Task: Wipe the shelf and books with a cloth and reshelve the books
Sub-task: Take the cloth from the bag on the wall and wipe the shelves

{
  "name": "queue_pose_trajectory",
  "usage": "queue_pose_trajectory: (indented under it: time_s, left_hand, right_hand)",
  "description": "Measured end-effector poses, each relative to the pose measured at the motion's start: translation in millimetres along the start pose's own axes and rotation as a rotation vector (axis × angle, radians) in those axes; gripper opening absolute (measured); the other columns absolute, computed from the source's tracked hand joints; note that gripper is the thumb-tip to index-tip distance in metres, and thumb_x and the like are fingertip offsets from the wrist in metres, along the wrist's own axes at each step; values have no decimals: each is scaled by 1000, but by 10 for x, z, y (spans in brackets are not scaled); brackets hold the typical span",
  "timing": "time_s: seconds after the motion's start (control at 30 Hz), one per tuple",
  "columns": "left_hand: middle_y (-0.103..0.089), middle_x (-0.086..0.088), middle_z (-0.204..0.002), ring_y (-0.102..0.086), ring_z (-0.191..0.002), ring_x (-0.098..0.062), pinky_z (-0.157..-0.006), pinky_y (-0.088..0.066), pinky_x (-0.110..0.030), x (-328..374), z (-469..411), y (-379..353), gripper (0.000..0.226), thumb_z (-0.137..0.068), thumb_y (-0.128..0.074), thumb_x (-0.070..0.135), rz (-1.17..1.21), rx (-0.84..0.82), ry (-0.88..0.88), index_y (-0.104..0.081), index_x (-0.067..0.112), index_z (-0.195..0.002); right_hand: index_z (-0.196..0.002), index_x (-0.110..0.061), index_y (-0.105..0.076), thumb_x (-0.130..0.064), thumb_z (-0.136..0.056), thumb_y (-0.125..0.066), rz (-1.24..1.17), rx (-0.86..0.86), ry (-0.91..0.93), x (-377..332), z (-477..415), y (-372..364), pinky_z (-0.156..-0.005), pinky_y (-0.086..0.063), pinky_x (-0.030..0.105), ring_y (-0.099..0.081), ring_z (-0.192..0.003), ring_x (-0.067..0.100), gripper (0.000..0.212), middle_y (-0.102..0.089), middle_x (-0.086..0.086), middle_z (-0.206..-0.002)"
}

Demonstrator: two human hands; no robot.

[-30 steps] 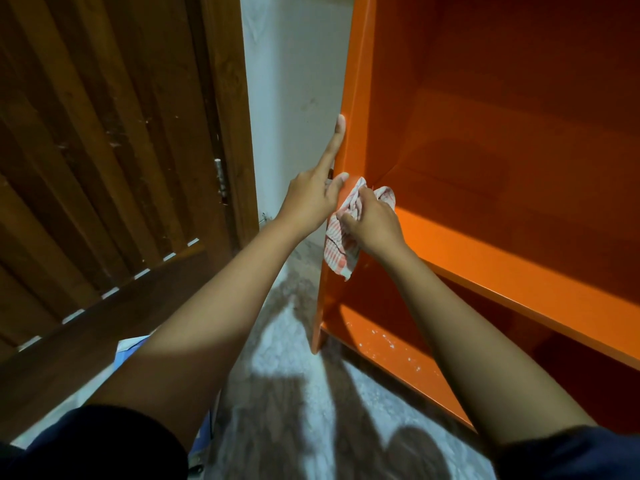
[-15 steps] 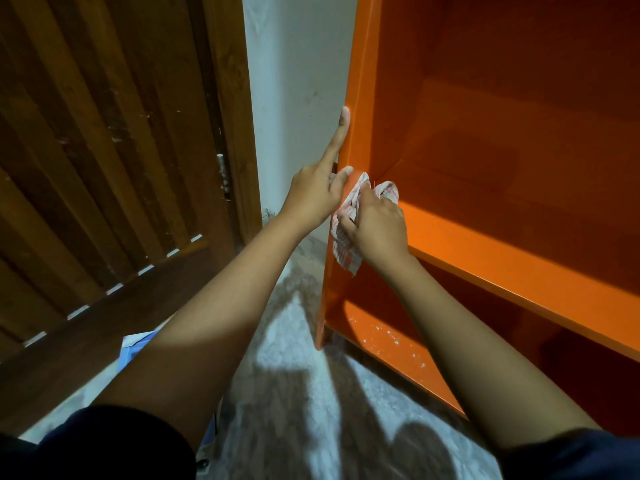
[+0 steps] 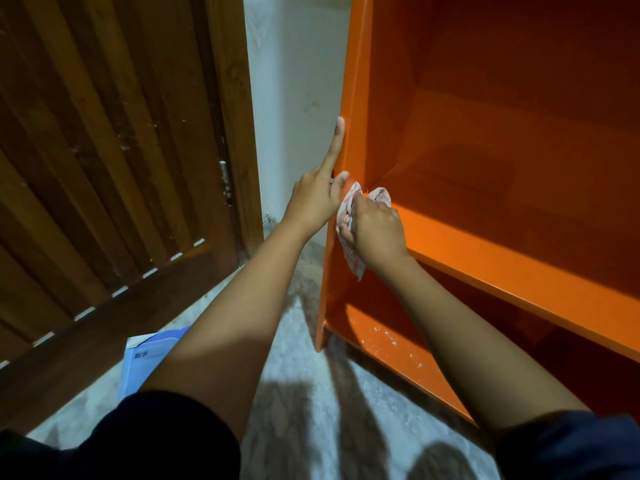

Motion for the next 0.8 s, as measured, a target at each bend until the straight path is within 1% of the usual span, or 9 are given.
queue_pose_trajectory:
  time_s: [0.17,0.23,0.3,0.37,0.47,0.57,0.63,0.67,0.8]
  left_hand:
    - [-58,-13,-124,-64,-89,-22,-85,-55,-40,100,36,-24,71,-101,-39,27,-29,31,17,16,36,-145]
    - [-56,-13,-127,-63,-93,-22,-86,-53,-37,137,55,-34,71,-101,-38,25,-43,51,44,15,36,-146]
    - [-56,-13,-126,-62,-94,-22,-81,-51,-33,163,58,-32,70,-101,-38,24,-50,66,76,15,36,-146]
    - [-57,-13,-123,-62,-91,-22,-79,-52,-32,177,48,-27,71,-101,-38,24,-52,61,88,16,37,-145]
    - [-58,-15,-115,-61,-85,-21,-72,-49,-31,180,50,-30,72,-101,-37,23,-35,33,102,19,38,-144]
    - [-59,-14,-91,-55,-68,-21,-61,-50,-35,184,73,-32,74,-101,-38,23,-40,34,110,20,40,-143]
    - [-55,-14,-82,-53,-63,-22,-54,-45,-32,179,79,-29,73,-101,-38,23,-41,44,124,19,41,-144]
    - [-55,-15,-80,-52,-63,-23,-53,-43,-31,178,78,-29,73,-101,-38,22,-37,47,129,18,42,-144]
    - [-54,-16,-80,-56,-67,-29,-57,-47,-38,170,87,-31,73,-101,-37,23,-30,45,140,19,43,-144]
  right_hand:
    - [-125,-8,-46,-29,-90,-52,11,-29,33,102,131,42,-81,-37,37,-54,-104,32,40,-59,12,-112]
    - [-120,-11,-48,-30,-90,-53,5,-32,31,194,220,90,-80,-35,37,-54,-105,31,36,-58,10,-112]
    - [-118,-12,-50,-30,-90,-53,-9,-26,25,285,313,147,-78,-35,36,-53,-104,30,33,-58,9,-111]
    - [-117,-13,-51,-29,-89,-54,-32,-16,13,364,400,210,-78,-34,34,-54,-104,30,32,-59,7,-110]
    - [-120,-15,-51,-26,-88,-56,-64,-10,-29,496,553,304,-84,-36,35,-53,-107,27,35,-59,4,-113]
    - [-121,-14,-52,-27,-87,-56,-73,-6,-74,652,722,380,-88,-36,36,-53,-109,26,37,-59,4,-116]
    - [-123,-15,-51,-29,-88,-56,-72,-3,-103,752,819,434,-91,-36,37,-53,-110,26,38,-59,4,-118]
    - [-124,-15,-51,-30,-89,-56,-69,-1,-113,796,865,462,-92,-36,38,-52,-111,26,39,-59,4,-119]
    - [-125,-16,-51,-31,-89,-57,-66,13,-132,981,1067,555,-91,-37,38,-53,-110,26,40,-60,4,-118]
Point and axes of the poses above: each hand's wrist, its own z-axis away from the middle knuckle, its own y-axis out of the back of the hand, x = y × z, the point moved 4 cm from there along -z, towards the middle knuckle
